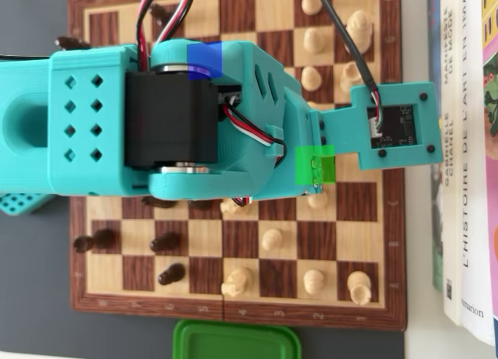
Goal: Play chess
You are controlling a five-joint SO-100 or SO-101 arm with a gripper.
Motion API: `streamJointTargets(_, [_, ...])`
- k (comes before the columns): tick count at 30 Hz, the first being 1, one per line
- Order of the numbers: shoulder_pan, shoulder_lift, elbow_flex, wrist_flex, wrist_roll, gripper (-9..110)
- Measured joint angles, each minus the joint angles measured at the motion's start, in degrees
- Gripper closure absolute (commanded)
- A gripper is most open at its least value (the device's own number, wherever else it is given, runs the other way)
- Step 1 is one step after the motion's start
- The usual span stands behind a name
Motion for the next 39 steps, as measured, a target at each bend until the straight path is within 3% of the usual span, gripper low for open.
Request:
streamJointTargets(17, [0.0, 11.8, 4.7, 0.1, 0.0, 88])
streamJointTargets(29, [0.2, 28.7, 17.8, -0.1, 0.0, 88])
streamJointTargets(39, [0.2, 45.7, 35.3, -16.0, 0.0, 87])
